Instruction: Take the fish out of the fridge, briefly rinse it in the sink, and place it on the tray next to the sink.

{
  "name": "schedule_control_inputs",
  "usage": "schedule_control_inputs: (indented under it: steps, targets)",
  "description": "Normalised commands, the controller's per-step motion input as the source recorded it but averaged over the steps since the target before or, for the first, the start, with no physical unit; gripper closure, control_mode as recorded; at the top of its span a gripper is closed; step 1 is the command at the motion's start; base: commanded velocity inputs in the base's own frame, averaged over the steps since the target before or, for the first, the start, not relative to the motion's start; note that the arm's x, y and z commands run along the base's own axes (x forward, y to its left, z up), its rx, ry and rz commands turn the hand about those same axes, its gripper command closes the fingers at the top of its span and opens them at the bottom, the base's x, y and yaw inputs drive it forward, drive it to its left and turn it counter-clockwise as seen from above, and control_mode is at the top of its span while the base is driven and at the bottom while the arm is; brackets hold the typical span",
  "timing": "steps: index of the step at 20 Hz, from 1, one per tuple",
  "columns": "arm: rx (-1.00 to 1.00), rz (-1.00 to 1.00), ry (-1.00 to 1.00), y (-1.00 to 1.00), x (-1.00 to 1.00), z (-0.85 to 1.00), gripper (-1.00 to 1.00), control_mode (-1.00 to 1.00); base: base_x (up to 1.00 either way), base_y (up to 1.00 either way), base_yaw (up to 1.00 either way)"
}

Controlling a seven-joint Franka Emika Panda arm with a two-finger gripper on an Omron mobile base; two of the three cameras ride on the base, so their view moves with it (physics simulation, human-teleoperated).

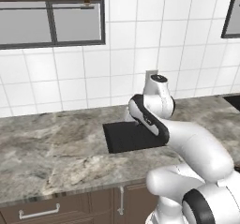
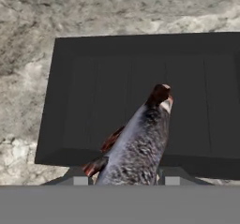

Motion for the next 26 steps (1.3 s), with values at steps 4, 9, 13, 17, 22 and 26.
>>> schedule_control_inputs:
  steps: [4, 9, 13, 17, 22, 26]
  targets:
    - [0.16, 0.00, 0.05, -0.38, 0.00, -0.99, 1.00, -1.00, 0.00, 0.00, 0.00]
    - [-0.02, -0.04, -0.01, -0.12, 0.43, -0.23, 1.00, -1.00, 0.00, 0.00, 0.00]
    - [-0.01, -0.14, 0.00, -0.01, 0.92, -0.01, 1.00, -1.00, 0.00, 0.00, 0.00]
    - [0.00, -0.10, 0.00, 0.00, 0.86, -0.04, -1.00, -1.00, 0.00, 0.00, 0.00]
    - [0.00, -0.02, 0.00, 0.00, 0.23, 0.02, -1.00, -1.00, 0.00, 0.00, 0.00]
    - [0.00, 0.00, -0.11, 0.00, -0.13, 0.42, -1.00, -1.00, 0.00, 0.00, 0.00]
